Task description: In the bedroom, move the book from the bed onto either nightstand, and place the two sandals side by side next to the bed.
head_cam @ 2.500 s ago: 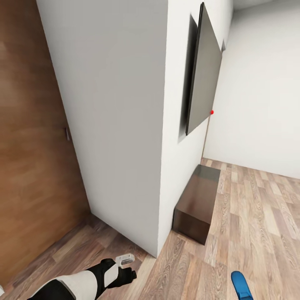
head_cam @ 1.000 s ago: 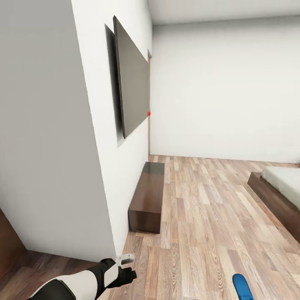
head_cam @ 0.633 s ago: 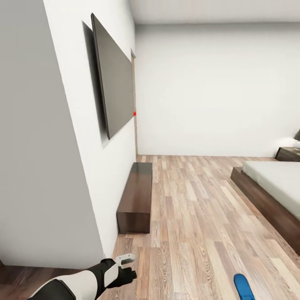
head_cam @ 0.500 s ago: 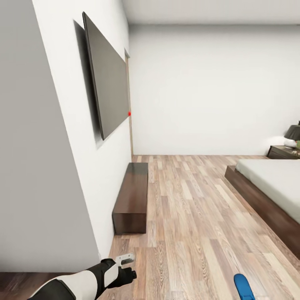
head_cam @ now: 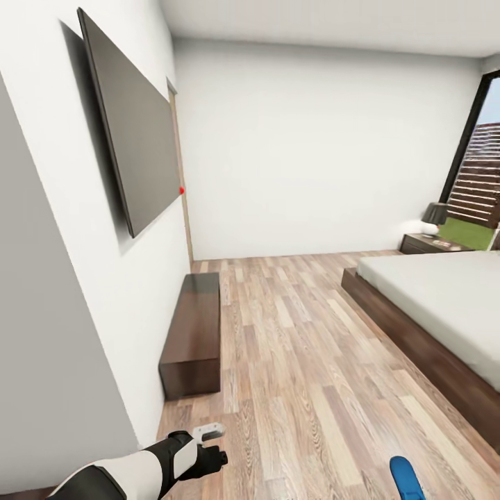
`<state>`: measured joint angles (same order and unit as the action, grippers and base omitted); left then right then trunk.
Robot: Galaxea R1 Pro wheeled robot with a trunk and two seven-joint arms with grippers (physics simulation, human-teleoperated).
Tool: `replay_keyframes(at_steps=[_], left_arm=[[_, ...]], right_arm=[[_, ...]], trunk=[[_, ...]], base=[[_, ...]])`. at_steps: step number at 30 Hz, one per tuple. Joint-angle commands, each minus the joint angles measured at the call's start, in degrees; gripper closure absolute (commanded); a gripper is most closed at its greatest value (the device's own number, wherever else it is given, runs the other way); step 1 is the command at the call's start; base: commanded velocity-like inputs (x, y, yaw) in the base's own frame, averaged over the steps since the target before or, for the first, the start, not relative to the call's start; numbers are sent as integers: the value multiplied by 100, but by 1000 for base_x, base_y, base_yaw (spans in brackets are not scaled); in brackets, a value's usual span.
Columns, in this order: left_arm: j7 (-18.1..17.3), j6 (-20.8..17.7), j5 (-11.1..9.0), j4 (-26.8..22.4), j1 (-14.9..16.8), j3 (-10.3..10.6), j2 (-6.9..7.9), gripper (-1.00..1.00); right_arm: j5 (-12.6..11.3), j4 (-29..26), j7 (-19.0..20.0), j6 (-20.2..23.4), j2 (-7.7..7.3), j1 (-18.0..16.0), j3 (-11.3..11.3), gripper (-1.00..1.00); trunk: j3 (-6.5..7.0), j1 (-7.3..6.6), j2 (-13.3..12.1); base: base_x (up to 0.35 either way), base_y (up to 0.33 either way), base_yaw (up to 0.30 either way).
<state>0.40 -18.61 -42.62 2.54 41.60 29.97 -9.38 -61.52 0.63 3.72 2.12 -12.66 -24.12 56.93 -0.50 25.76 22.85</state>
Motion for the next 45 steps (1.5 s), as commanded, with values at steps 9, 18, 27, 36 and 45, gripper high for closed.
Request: replay_keyframes(at_steps=[9,18,27,36,45], left_arm=[[4,-11,-62,10,6,44,-3,-100],[4,-11,-62,10,5,44,-3,-100],[4,-11,-62,10,4,44,-3,-100],[4,-11,-62,10,5,44,-3,-100],[4,-11,-62,10,3,44,-3,-100]], right_arm=[[-62,8,39,17,-2,-5,47,100],[-62,8,41,17,-8,-5,46,100],[-62,8,41,17,-9,-5,46,100],[-68,8,25,10,-1,-5,53,100],[-71,8,19,8,6,-5,55,100]], trunk=[[-5,3,7],[-5,3,7],[-5,3,7],[-5,3,7],[-5,3,7]], base=[[0,0,-300],[0,0,-300],[0,0,-300],[0,0,-300],[0,0,-297]])
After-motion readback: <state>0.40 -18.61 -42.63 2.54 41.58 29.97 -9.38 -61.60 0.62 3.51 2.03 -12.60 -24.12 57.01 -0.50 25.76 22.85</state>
